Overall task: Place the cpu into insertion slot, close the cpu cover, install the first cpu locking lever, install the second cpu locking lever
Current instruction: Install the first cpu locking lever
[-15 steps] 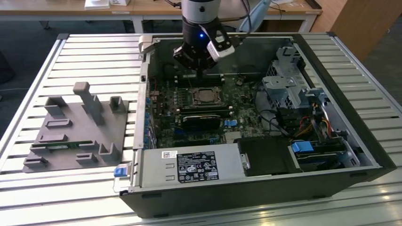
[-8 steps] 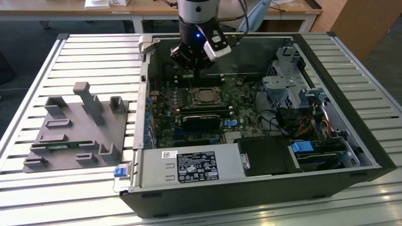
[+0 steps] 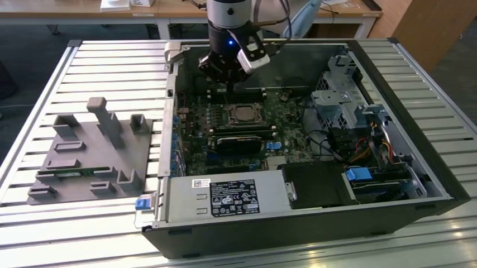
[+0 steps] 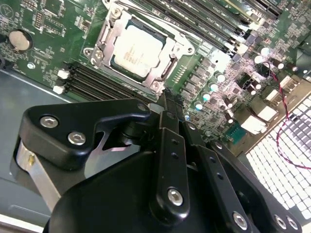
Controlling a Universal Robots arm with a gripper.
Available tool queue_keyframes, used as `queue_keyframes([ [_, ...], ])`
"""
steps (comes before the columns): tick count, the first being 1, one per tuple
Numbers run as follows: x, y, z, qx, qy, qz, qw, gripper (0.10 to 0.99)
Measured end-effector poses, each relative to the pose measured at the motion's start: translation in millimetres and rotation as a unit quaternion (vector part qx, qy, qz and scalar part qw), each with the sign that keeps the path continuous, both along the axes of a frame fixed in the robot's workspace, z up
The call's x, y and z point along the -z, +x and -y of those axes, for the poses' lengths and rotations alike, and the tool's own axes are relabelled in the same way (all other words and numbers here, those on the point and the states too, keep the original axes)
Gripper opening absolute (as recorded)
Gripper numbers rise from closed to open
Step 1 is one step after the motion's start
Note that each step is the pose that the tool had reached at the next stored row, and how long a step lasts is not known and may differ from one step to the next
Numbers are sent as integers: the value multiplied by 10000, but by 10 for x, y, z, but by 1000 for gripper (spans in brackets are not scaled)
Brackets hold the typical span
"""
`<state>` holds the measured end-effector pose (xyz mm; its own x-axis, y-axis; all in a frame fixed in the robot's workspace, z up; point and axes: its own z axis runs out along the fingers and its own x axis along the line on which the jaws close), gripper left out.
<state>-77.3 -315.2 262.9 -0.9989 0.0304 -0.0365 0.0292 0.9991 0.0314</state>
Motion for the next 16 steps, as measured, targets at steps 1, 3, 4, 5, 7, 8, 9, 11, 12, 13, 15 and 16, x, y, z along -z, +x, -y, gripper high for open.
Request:
queue_keyframes([
  [1, 2, -10, 0, 0, 0, 0, 10000, 106],
  [3, 13, -13, 0, -15, -1, 0, 10000, 106],
  [4, 18, -14, 0, -26, -1, 0, 10000, 106],
  [5, 21, -16, 1, -33, -1, -1, 10000, 106],
  [7, 25, -31, 0, -45, -1, 0, 10000, 106],
  [8, 27, -43, 0, -49, 0, 0, 10000, 106],
  [9, 30, -58, 0, -51, 0, 0, 10000, 106],
  [11, 35, -89, -2, -55, 0, 0, 10000, 106],
  [12, 37, -104, -4, -56, 0, 0, 10000, 106],
  [13, 38, -118, -7, -58, -1, 0, 10000, 106],
  [15, 41, -140, -15, -60, -1, 0, 10000, 106],
  [16, 42, -148, -22, -61, -1, -1, 10000, 106],
])
